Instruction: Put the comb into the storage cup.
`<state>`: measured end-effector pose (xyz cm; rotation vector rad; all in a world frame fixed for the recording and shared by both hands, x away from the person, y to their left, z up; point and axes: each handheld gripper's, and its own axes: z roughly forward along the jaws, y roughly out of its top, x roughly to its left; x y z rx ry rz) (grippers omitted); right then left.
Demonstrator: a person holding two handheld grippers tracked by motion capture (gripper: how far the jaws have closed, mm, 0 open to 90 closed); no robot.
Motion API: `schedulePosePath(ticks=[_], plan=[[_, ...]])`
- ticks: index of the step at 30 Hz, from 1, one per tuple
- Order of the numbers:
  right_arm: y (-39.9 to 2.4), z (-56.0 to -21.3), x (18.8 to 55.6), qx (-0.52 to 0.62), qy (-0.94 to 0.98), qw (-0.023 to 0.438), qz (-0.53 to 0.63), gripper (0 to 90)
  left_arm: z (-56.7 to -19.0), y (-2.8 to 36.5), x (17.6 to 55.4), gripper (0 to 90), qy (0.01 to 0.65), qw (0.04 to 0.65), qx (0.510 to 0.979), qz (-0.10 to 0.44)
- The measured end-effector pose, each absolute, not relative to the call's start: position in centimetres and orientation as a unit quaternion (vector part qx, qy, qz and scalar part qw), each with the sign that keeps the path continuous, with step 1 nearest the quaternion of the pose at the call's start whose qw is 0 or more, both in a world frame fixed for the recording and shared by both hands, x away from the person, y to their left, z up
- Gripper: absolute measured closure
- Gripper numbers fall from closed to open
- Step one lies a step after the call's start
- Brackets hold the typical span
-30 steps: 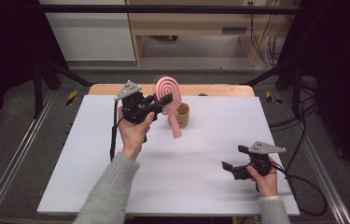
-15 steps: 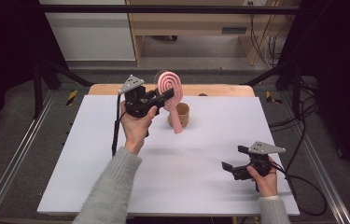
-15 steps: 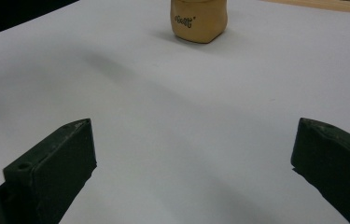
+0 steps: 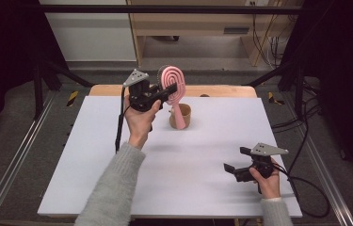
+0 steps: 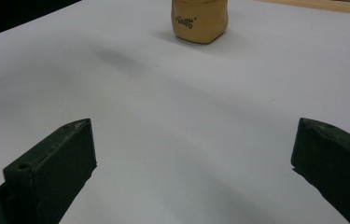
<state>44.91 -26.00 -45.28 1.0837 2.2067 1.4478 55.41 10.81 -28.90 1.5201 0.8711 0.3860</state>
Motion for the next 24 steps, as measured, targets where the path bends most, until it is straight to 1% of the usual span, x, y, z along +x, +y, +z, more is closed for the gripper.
schedulePosePath(ticks=[11,24], plan=[[-26.0,-45.3,44.9,0.375,0.766,0.144,0.502,0.3,-28.5,10.2,56.6,63.7,0.382,0.616,0.665,0.179],[-25.9,-45.4,44.9,0.373,0.769,0.144,0.500,0.3,-28.6,9.7,58.1,63.7,0.391,0.615,0.661,0.179]])
